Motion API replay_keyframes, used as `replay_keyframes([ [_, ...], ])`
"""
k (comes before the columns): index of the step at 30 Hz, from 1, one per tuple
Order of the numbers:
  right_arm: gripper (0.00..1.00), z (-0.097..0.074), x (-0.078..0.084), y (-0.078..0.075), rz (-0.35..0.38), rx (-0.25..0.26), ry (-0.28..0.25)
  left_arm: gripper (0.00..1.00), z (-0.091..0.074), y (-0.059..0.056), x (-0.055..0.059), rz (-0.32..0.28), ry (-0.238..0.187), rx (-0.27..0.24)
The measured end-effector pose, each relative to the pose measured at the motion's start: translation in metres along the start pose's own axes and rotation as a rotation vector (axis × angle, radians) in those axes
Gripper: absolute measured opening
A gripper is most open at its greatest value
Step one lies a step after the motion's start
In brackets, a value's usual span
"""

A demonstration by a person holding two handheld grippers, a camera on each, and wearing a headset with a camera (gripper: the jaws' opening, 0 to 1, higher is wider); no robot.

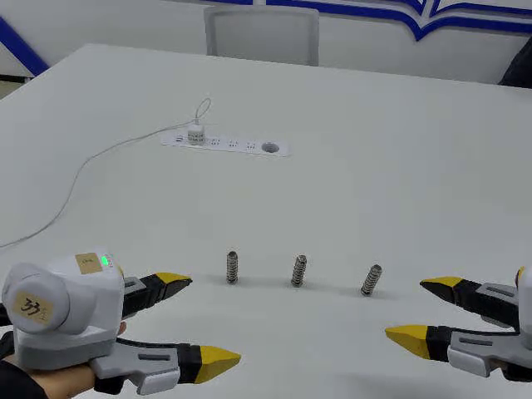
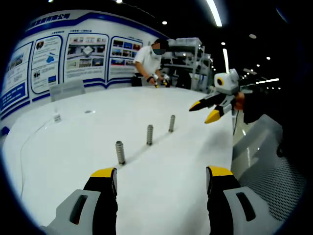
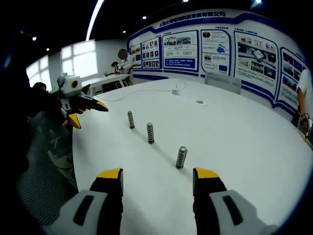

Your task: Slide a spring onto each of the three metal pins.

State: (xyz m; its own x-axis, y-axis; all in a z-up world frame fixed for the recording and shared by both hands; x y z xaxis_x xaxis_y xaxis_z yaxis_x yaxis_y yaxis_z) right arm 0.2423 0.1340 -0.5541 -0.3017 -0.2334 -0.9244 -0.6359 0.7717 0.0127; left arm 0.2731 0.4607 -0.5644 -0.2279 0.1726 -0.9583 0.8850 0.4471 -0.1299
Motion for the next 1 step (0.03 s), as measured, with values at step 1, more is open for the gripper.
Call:
replay_keyframes([
  [1,0.59,0.0000,-0.0005,-0.0002,-0.003,0.000,-0.002,0.76,0.0000,0.0000,0.0000,0.000,0.000,0.000],
])
Point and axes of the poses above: the centre of the closed fingertips' face, and the gripper's own axes: z roughly forward along the fingers, y roughly to its left, x roughly out of its underside, the point moved 8 cm from there along -z, roughly backward along the fingers, and after that the axes turned 9 degrees about -y, right-handed, at the moved point
